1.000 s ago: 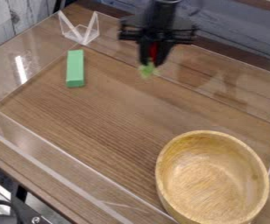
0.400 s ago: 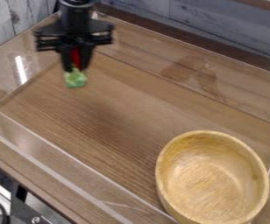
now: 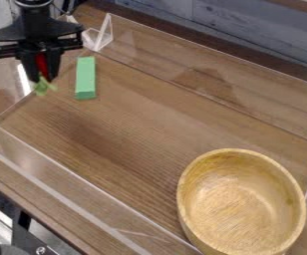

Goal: Move the red object to the left side of the table

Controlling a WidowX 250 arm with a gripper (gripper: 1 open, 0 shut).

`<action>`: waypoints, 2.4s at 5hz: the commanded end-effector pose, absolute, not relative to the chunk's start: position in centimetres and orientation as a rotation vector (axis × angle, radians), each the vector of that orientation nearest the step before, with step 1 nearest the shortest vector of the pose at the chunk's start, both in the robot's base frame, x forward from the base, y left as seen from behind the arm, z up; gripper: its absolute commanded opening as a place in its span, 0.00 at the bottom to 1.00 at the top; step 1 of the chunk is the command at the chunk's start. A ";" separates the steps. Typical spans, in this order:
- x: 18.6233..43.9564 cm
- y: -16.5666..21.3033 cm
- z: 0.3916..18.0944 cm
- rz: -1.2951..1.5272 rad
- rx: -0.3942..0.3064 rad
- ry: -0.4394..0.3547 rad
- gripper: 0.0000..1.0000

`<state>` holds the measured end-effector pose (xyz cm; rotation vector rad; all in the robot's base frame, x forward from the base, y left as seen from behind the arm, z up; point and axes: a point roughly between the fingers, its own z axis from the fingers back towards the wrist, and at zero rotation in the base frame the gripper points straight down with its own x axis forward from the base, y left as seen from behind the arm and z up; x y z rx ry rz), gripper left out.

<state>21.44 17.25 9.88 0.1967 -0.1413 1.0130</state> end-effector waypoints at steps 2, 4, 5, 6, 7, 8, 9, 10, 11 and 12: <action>22.2 20.3 9.0 1.126 0.248 -0.144 0.00; 22.7 21.5 5.8 1.211 0.276 -0.080 0.00; 23.1 21.8 4.5 1.229 0.273 -0.042 0.00; 22.7 21.7 3.7 1.253 0.262 0.002 0.00; 22.3 21.7 3.0 1.273 0.247 0.047 0.00; 21.8 21.6 3.0 1.357 0.229 0.100 0.00; 21.3 21.5 3.1 1.441 0.210 0.152 0.00; 20.6 21.6 2.7 1.464 0.197 0.196 0.00; 20.0 21.6 2.2 1.484 0.188 0.237 0.00; 19.4 21.6 1.8 1.504 0.175 0.279 0.00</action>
